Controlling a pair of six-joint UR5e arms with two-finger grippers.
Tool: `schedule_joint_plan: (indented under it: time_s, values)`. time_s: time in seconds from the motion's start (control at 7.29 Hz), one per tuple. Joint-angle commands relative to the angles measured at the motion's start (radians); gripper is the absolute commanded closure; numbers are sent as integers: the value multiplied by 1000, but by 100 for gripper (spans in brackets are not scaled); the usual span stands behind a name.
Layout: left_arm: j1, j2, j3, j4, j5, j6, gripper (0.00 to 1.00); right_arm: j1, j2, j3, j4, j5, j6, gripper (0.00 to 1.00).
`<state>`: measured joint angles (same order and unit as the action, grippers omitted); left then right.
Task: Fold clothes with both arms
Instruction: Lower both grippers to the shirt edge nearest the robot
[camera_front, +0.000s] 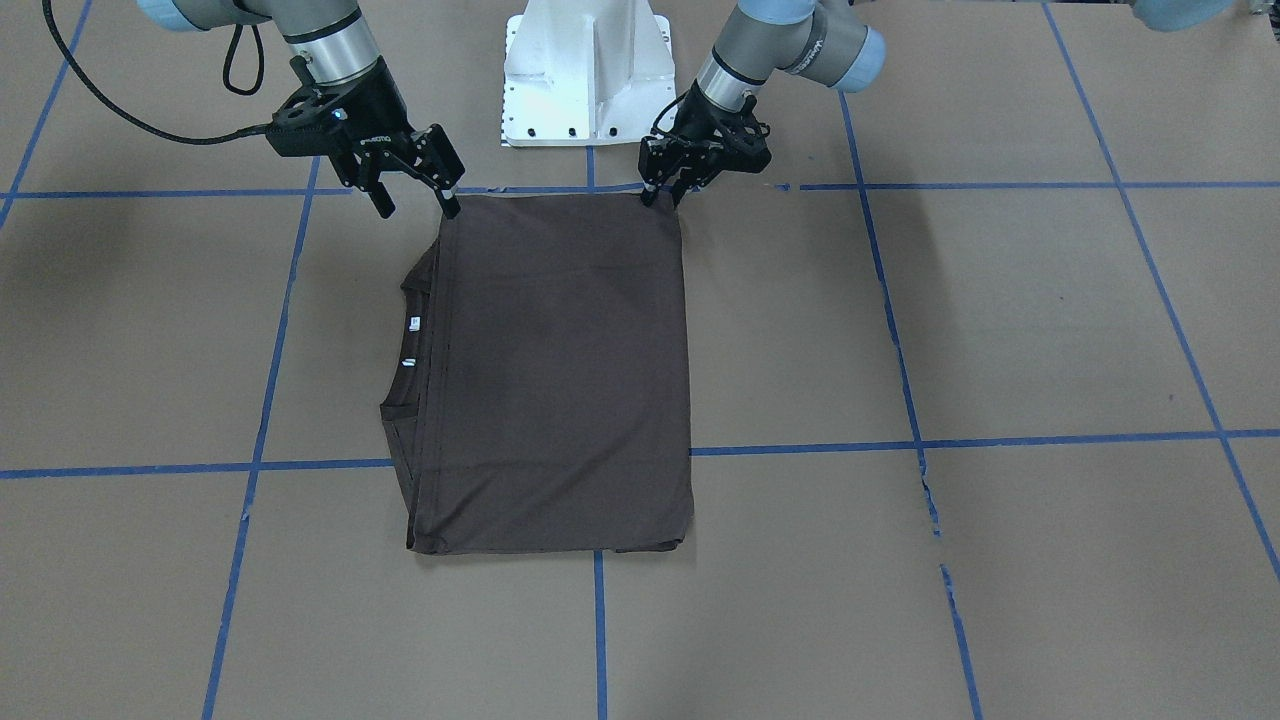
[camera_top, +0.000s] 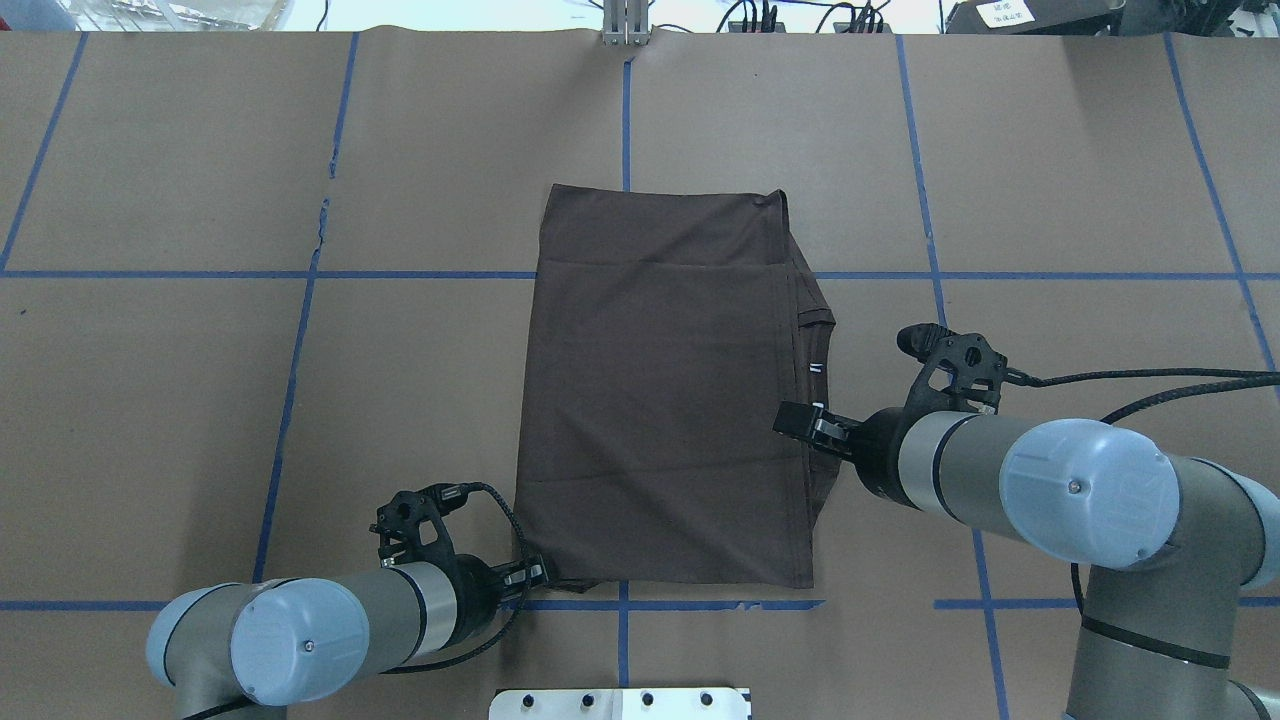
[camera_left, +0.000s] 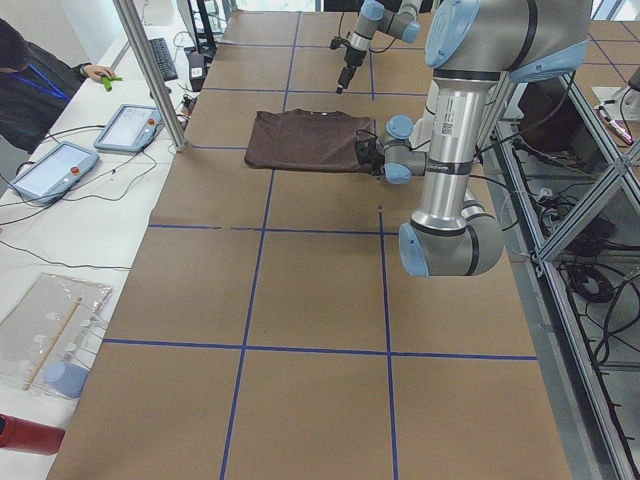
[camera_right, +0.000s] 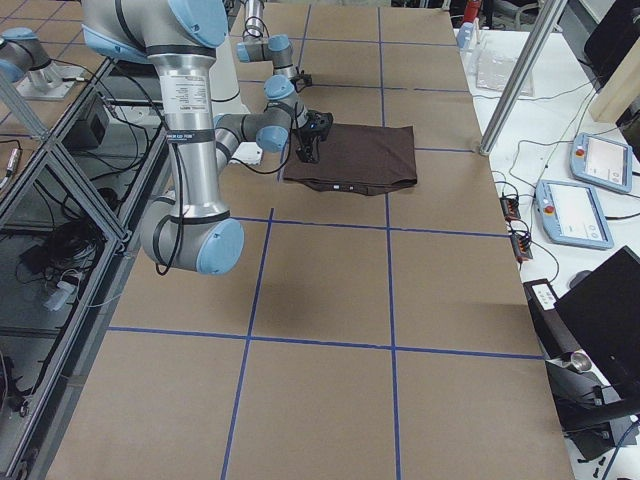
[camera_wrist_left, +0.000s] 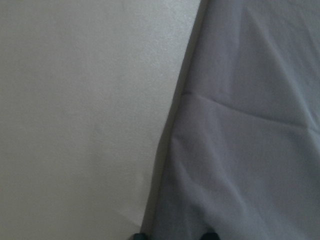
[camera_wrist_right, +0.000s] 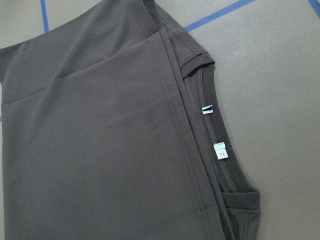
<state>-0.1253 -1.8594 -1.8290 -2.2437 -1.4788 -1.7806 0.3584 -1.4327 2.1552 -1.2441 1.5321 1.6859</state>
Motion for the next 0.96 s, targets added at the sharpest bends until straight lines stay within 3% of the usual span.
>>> schedule_joint_plan:
  time_s: [0.0,0.55,0.82]
  values:
    - [1,-1,-3,-1,0,7,100,-2,0,0,0,-1,0,0]
    - [-8,6,-15,-1,0,13,100,-9,0,0,0,-1,0,0]
    - [-8,6,-15,2,2,17,100,-36,-9,-2,-9,-51,6,1]
